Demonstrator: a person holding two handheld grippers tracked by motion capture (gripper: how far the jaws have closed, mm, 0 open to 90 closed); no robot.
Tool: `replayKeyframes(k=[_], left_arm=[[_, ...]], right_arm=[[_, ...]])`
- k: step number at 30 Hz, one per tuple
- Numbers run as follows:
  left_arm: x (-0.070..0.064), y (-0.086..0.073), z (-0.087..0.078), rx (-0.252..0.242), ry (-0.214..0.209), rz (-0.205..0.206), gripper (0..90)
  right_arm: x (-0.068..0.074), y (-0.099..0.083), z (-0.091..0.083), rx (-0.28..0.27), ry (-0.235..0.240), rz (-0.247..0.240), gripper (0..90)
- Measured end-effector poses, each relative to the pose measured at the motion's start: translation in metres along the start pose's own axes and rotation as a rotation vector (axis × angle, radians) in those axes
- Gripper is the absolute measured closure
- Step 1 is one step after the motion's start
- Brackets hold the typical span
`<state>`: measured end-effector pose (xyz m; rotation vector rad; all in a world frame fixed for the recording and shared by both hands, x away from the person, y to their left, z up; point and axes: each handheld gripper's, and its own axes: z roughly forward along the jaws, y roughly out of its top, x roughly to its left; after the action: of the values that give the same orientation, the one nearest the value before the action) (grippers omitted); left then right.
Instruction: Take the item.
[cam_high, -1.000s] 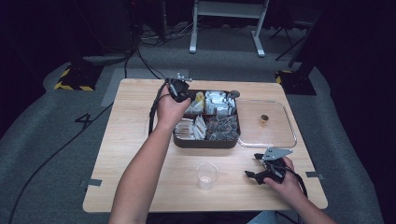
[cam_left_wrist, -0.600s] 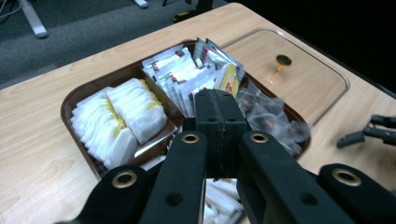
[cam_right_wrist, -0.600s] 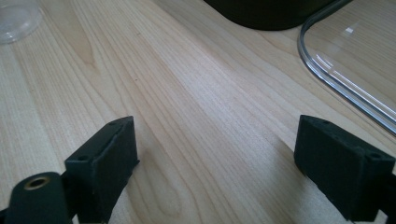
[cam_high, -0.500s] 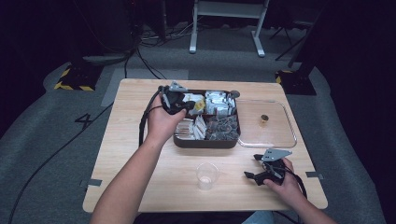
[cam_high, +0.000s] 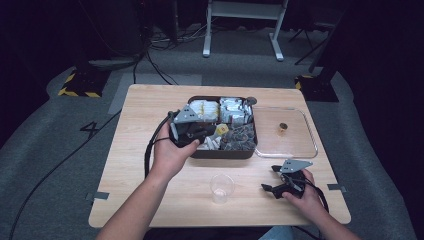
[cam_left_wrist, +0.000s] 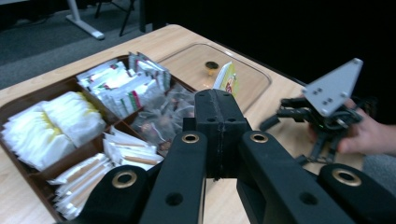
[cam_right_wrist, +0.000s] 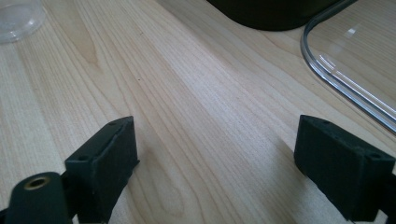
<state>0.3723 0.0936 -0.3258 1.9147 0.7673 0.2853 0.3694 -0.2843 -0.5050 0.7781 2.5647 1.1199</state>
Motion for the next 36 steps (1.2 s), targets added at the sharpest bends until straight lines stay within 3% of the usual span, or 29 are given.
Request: replayKeyframes(k=[10, 17, 36], left_arm=[[-0.031, -0.018, -0.010, -0.005, -0.029, 0.049, 90.0], [-0.045, -0.036, -0.002, 0.008, -0.046, 0.070, 90.0], [-0.053, -0.073, 0.017, 0.018, -0.081, 0.059, 90.0]], right_arm=[[0.000, 0.000, 0.000, 0.000, 0.000, 0.000, 13.4], [0.000, 0.000, 0.000, 0.000, 0.000, 0.000, 13.4], [0.000, 0.000, 0.000, 0.000, 0.000, 0.000, 13.4]])
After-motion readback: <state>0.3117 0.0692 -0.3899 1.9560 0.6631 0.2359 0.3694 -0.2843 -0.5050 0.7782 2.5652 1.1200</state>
